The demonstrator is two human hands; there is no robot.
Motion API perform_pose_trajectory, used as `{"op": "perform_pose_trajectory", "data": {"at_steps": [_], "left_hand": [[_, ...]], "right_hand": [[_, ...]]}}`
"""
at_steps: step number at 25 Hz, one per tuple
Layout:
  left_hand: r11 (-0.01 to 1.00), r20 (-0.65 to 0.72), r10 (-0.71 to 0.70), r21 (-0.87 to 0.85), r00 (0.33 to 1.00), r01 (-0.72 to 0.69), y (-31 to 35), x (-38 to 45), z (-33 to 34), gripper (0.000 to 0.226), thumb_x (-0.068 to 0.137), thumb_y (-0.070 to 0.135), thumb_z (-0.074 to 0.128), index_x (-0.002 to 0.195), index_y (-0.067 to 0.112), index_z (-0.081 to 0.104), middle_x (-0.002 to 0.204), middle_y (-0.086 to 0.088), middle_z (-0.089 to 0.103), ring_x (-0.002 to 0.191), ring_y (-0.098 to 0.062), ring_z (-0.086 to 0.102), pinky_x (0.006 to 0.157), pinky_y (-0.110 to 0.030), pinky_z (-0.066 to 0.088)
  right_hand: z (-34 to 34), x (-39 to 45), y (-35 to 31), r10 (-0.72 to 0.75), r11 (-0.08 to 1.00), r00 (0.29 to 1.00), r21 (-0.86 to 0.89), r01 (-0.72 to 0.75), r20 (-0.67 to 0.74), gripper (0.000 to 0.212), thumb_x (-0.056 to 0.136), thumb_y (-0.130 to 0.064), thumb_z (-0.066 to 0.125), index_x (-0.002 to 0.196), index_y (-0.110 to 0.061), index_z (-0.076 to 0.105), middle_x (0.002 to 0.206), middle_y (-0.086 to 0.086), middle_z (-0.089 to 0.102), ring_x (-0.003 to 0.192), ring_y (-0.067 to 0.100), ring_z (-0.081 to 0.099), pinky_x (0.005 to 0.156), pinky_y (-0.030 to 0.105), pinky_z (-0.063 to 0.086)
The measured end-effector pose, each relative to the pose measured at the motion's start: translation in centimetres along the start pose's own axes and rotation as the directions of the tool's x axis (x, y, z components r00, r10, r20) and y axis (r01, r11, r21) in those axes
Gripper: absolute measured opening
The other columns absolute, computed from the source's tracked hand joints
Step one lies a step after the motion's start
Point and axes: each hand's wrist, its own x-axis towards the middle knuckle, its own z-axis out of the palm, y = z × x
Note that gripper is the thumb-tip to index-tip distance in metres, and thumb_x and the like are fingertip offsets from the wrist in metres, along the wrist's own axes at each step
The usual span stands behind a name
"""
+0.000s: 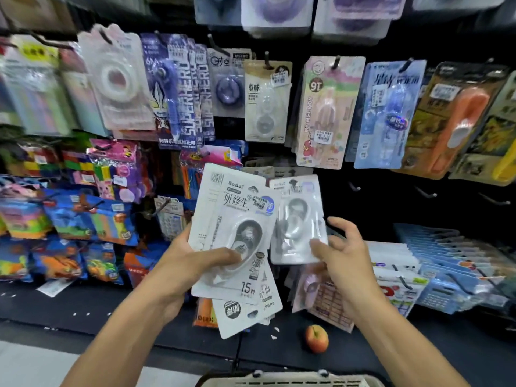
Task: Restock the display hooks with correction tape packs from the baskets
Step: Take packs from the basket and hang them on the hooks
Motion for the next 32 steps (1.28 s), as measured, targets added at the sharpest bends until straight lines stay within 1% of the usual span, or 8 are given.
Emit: {"op": "perform_pose_trajectory", "data": {"at_steps": [4, 7, 11, 18, 24, 26, 28, 32], "left_hand": [[0.998, 0.002, -0.013, -0.054, 1.000, 0.013, -0.5, 0.0, 1.7, 0.073, 0.051, 0.015, 0.090, 0.119, 0.020, 0.066, 0.102, -0.001, 0.080, 0.090, -0.022, 0.078, 0.068, -0.032, 0.060], [0.996, 0.009, -0.001, -0.090, 1.000, 0.002, -0.7, -0.2, 3.2, 0.081, 0.049, 0.022, 0.101, 0.121, 0.024, 0.065, 0.106, 0.001, 0.080, 0.094, -0.020, 0.077, 0.074, -0.033, 0.061], [0.981, -0.067, 0.028, -0.191, 0.997, -0.040, -0.3, -0.2, 3.4, 0.054, 0.068, 0.038, 0.083, 0.120, 0.034, 0.068, 0.115, 0.006, 0.077, 0.105, -0.019, 0.074, 0.091, -0.045, 0.055], [0.981, -0.297, 0.105, -0.127, 0.949, -0.148, 0.8, -0.4, 1.6, 0.028, 0.092, 0.021, 0.070, 0.117, 0.034, 0.069, 0.106, 0.012, 0.079, 0.091, -0.012, 0.077, 0.071, -0.034, 0.055], [0.976, -0.239, 0.152, -0.115, 0.959, -0.184, 0.8, -0.8, 1.9, 0.029, 0.089, 0.022, 0.073, 0.114, 0.035, 0.070, 0.108, 0.011, 0.079, 0.093, -0.012, 0.077, 0.071, -0.032, 0.057], [0.976, -0.205, 0.183, -0.082, 0.961, -0.203, 0.4, -0.9, 2.1, 0.032, 0.082, 0.024, 0.077, 0.111, 0.034, 0.070, 0.105, 0.010, 0.079, 0.091, -0.012, 0.077, 0.063, -0.024, 0.060], [0.974, -0.168, 0.228, 0.023, 0.959, -0.227, 0.2, -1.1, 2.4, 0.034, 0.076, 0.025, 0.081, 0.105, 0.039, 0.069, 0.101, 0.013, 0.079, 0.087, -0.009, 0.077, 0.058, -0.020, 0.059], [0.780, 0.027, 0.379, 0.529, 0.925, -0.335, 0.2, -1.6, 3.1, 0.044, 0.080, 0.030, 0.084, 0.108, 0.049, 0.056, 0.100, 0.030, 0.071, 0.088, 0.004, 0.069, 0.070, -0.028, 0.058]], "right_hand": [[0.9, -0.1, -0.5, 0.039, 0.998, 0.989, 0.045, -0.046, 0.145, 0.042, 0.087, -0.023, 0.076, 0.125, -0.020, 0.058, 0.116, -0.001, 0.068, 0.092, 0.017, 0.072, 0.073, 0.030, 0.060], [1.9, -1.7, 0.0, 0.023, 0.993, 0.904, 0.093, -0.069, 0.427, 0.041, 0.070, -0.034, 0.086, 0.107, -0.021, 0.072, 0.103, 0.008, 0.078, 0.079, 0.018, 0.076, 0.060, 0.023, 0.058], [1.8, -0.7, -0.8, 0.004, 0.949, 0.958, 0.301, -0.094, 0.286, 0.041, 0.074, -0.027, 0.081, 0.109, -0.012, 0.066, 0.096, 0.008, 0.079, 0.081, 0.024, 0.077, 0.056, 0.028, 0.059], [0.2, 1.2, -1.0, -0.071, 0.996, 0.995, 0.058, 0.066, 0.075, 0.015, 0.091, -0.023, 0.072, 0.103, -0.031, 0.070, 0.094, -0.005, 0.079, 0.080, 0.018, 0.076, 0.065, 0.029, 0.056], [0.6, 1.1, -1.2, 0.064, 0.988, 0.998, 0.138, -0.067, 0.020, 0.037, 0.091, -0.017, 0.073, 0.123, -0.022, 0.057, 0.106, -0.001, 0.075, 0.080, 0.022, 0.076, 0.053, 0.028, 0.056], [0.7, 0.9, -1.1, 0.150, 0.988, 0.988, 0.045, -0.151, 0.037, 0.057, 0.092, -0.022, 0.072, 0.140, -0.030, 0.042, 0.125, -0.003, 0.063, 0.094, 0.026, 0.072, 0.067, 0.036, 0.060], [0.6, 0.6, -1.0, 0.190, 0.982, 0.976, -0.045, -0.186, 0.107, 0.048, 0.093, -0.037, 0.070, 0.136, -0.025, 0.052, 0.117, -0.001, 0.067, 0.090, 0.021, 0.069, 0.069, 0.037, 0.057], [0.0, -0.2, -1.6, 0.351, 0.861, 0.692, 0.072, -0.503, 0.630, 0.086, 0.086, -0.083, 0.038, 0.122, -0.013, 0.071, 0.068, 0.013, 0.066, 0.041, 0.022, 0.056, 0.044, 0.026, 0.046]]}}
